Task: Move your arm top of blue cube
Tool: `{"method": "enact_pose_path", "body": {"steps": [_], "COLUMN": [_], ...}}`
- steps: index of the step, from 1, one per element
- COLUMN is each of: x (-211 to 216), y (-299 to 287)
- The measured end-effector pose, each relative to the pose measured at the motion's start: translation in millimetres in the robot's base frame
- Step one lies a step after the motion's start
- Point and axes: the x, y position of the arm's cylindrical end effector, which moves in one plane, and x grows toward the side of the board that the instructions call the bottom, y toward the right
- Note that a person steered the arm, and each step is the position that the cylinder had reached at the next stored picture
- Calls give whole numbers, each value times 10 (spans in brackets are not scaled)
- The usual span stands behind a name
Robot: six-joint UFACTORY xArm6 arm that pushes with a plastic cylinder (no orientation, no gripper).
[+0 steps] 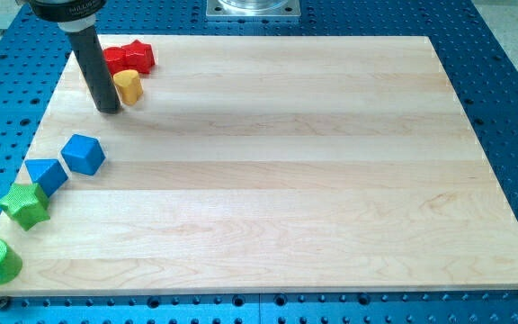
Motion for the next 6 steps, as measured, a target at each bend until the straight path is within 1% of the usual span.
{"method": "enact_pose_path", "body": {"steps": [2, 3, 4, 5, 6], "x": [-446, -330, -117, 135, 703], "y": [406, 600, 746, -141, -233]}}
